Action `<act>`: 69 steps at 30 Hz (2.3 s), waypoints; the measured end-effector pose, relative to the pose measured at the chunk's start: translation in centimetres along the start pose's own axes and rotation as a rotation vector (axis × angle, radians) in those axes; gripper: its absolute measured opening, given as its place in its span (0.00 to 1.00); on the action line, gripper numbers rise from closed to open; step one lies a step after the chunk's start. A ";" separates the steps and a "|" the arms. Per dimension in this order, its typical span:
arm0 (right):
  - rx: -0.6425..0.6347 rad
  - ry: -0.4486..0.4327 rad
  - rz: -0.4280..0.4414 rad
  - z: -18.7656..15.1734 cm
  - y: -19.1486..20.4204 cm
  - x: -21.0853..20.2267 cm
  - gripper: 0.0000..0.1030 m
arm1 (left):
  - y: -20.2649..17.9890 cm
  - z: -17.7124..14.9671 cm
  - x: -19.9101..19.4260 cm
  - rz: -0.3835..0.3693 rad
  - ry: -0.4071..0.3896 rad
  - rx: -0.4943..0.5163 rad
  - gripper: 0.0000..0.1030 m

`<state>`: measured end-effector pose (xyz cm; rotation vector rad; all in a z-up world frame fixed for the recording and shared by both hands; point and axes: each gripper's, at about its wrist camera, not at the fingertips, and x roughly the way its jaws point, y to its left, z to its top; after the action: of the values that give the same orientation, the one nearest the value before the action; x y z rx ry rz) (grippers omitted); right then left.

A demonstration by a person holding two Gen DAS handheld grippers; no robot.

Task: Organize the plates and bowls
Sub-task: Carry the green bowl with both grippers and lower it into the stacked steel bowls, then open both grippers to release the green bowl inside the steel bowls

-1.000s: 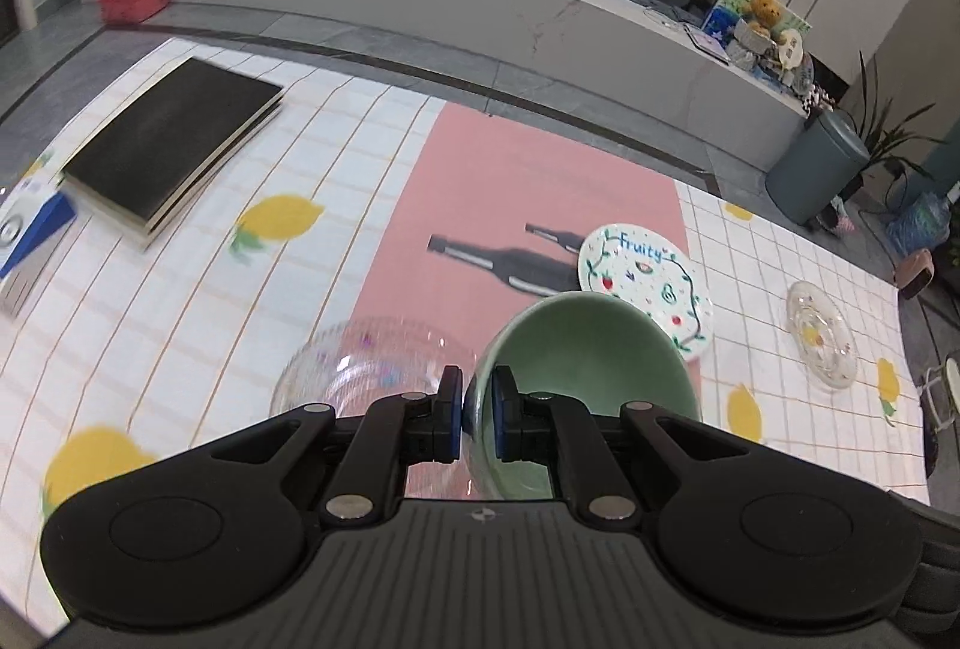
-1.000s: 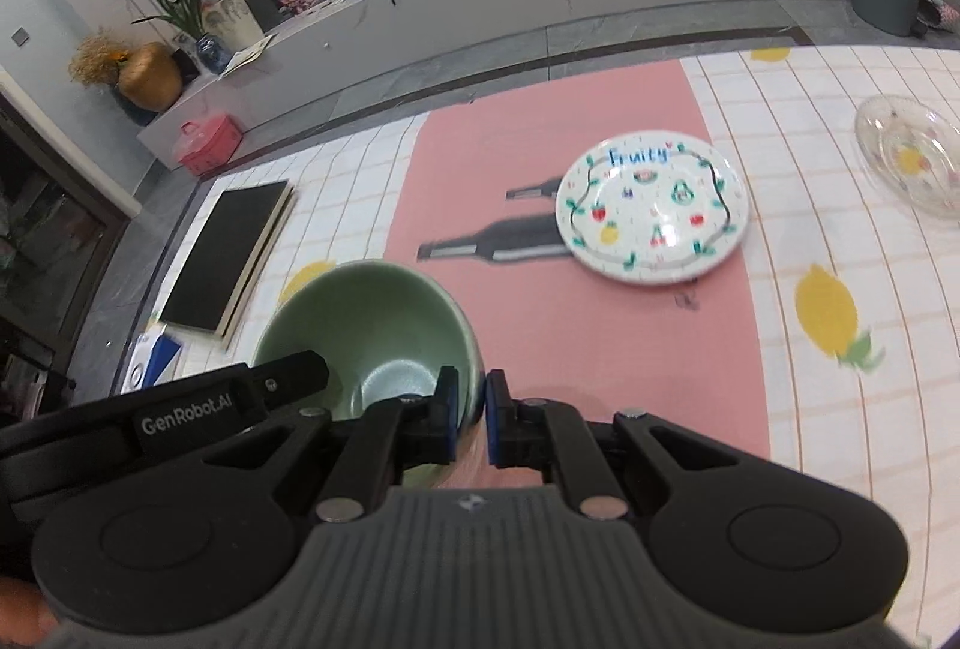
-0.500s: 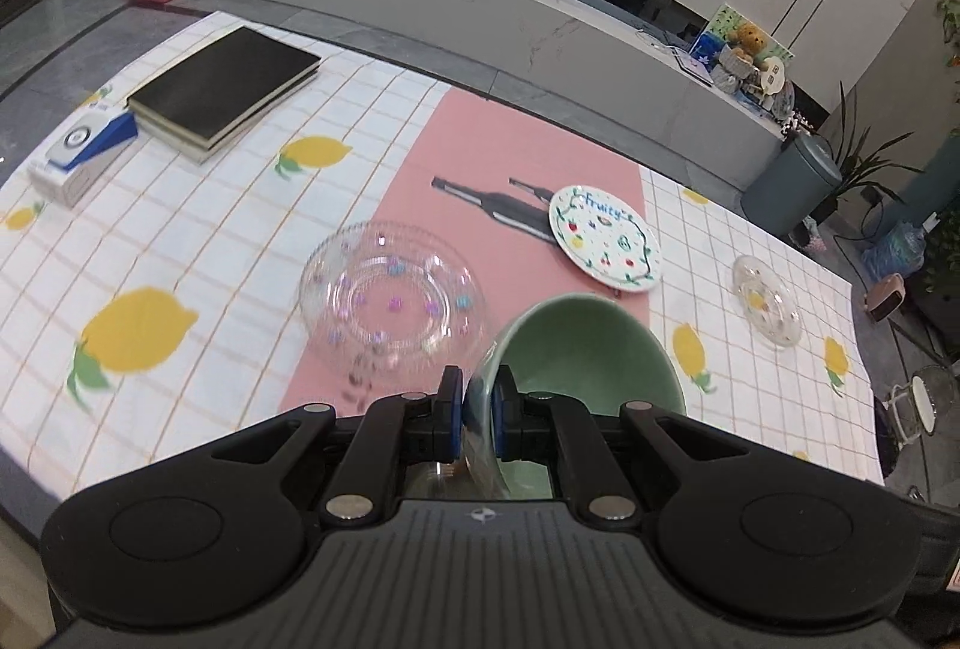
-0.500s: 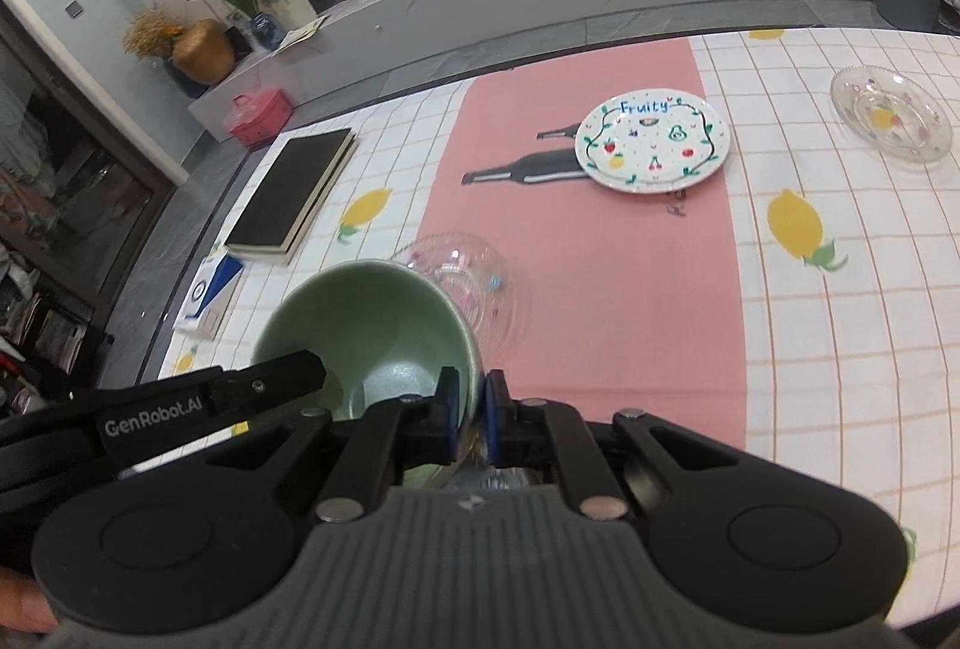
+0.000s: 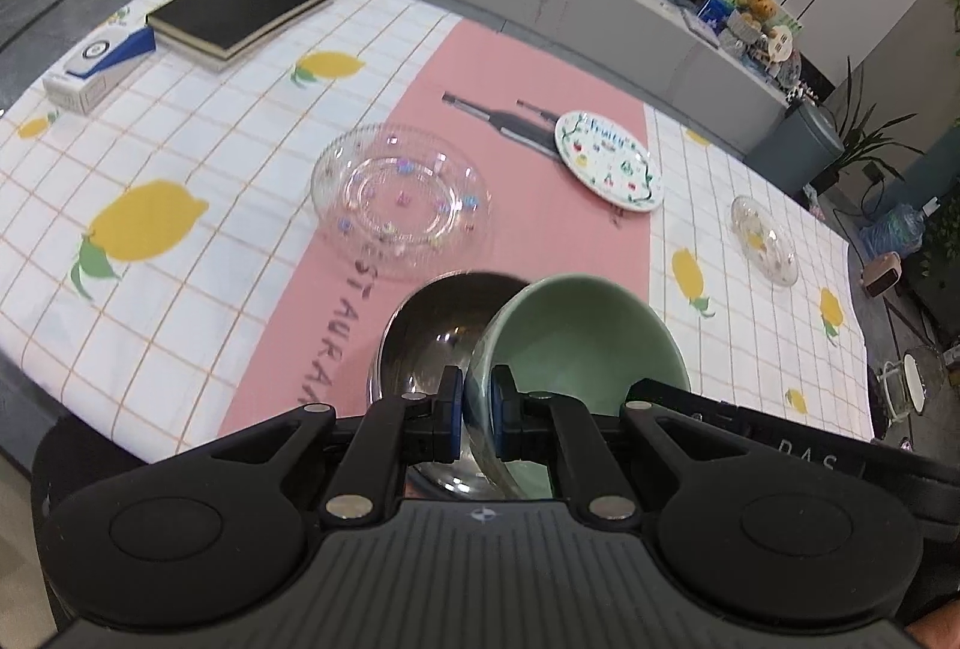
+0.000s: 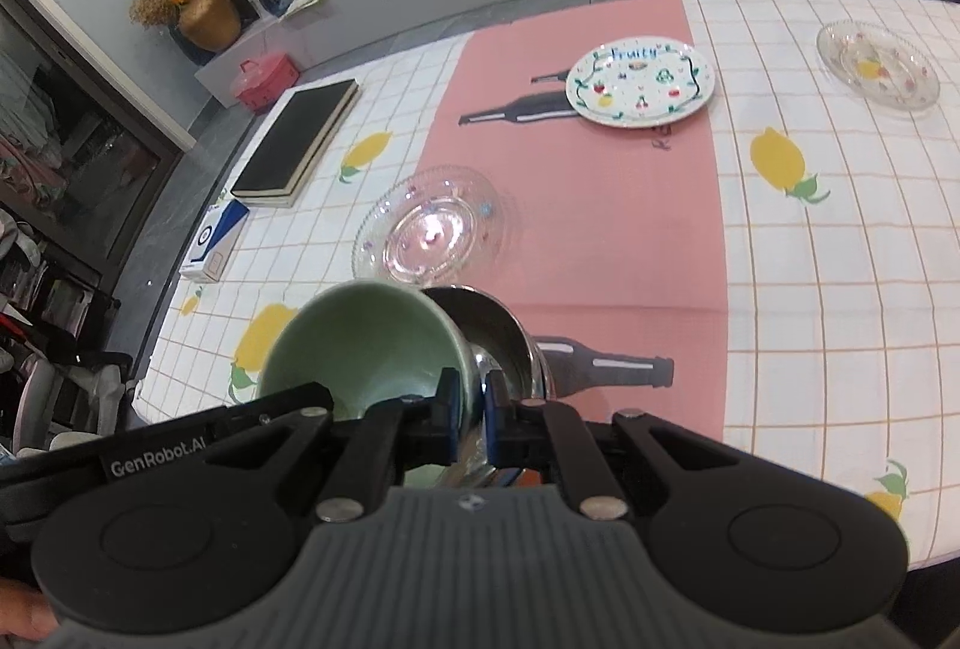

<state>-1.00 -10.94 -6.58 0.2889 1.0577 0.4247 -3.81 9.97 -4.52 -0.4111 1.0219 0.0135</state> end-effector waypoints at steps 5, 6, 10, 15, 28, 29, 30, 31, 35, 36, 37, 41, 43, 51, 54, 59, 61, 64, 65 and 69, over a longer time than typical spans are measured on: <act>0.010 0.036 -0.003 -0.2 -0.4 1.3 0.05 | 0.2 -0.4 1.0 0.020 0.032 -0.002 0.10; 0.015 0.045 -0.003 -0.2 -0.5 1.5 0.05 | 0.2 -0.5 1.1 0.023 0.038 -0.003 0.10; 0.023 0.065 0.003 -0.2 -0.7 2.3 0.05 | 0.4 -0.7 1.5 0.040 0.046 0.002 0.10; 0.003 0.075 -0.001 0.2 -0.2 3.4 0.05 | 0.7 -0.1 2.0 0.063 0.049 0.005 0.09; -0.065 0.091 -0.053 0.4 0.3 5.6 0.05 | 0.2 0.0 4.0 0.123 0.062 0.070 0.09; -0.070 0.091 -0.057 0.3 0.3 5.7 0.05 | 0.1 0.0 4.1 0.126 0.061 0.073 0.09; -0.076 0.087 -0.058 0.3 0.3 5.8 0.05 | 0.1 0.0 4.2 0.132 0.060 0.077 0.09; -0.080 0.085 -0.059 0.3 0.4 5.8 0.05 | 0.1 0.1 4.2 0.136 0.059 0.080 0.09; -0.100 0.077 -0.069 0.3 0.6 5.9 0.05 | 0.0 0.1 4.4 0.144 0.052 0.091 0.09; -0.104 0.076 -0.070 0.3 0.7 6.0 0.06 | 0.0 0.1 4.4 0.146 0.050 0.094 0.09; -0.108 0.075 -0.071 0.3 0.8 6.0 0.07 | -0.1 0.2 4.4 0.149 0.049 0.096 0.09; -0.119 0.072 -0.078 0.4 1.0 6.0 0.12 | -0.1 0.3 4.4 0.148 0.050 0.099 0.10; -0.121 0.062 -0.074 0.5 1.0 5.7 0.16 | -0.1 0.4 4.3 0.134 0.044 0.095 0.11; -0.155 0.015 -0.073 0.9 1.6 4.3 0.22 | -0.6 0.8 3.7 0.132 0.024 0.118 0.20; -0.171 -0.010 -0.074 1.2 1.8 3.5 0.28 | -0.8 0.9 3.2 0.127 0.013 0.126 0.23; -0.166 -0.030 -0.058 1.5 1.8 2.4 0.30 | -1.3 1.1 2.2 0.105 -0.002 0.152 0.25; -0.162 -0.042 -0.054 1.6 1.8 1.9 0.32 | -1.5 1.1 1.8 0.090 -0.013 0.162 0.26; -0.154 -0.063 -0.051 2.0 1.7 1.3 0.34 | -1.8 1.2 1.3 0.072 -0.029 0.177 0.26; -0.152 -0.072 -0.048 2.1 1.6 1.1 0.35 | -1.8 1.3 1.2 0.066 -0.033 0.178 0.26; -0.147 -0.095 -0.048 2.8 1.4 0.6 0.37 | -1.6 2.0 0.9 0.051 -0.035 0.169 0.26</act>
<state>1.46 -9.50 -5.15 0.1513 0.9334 0.4383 -1.38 9.02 -3.87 -0.2294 0.9906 -0.0196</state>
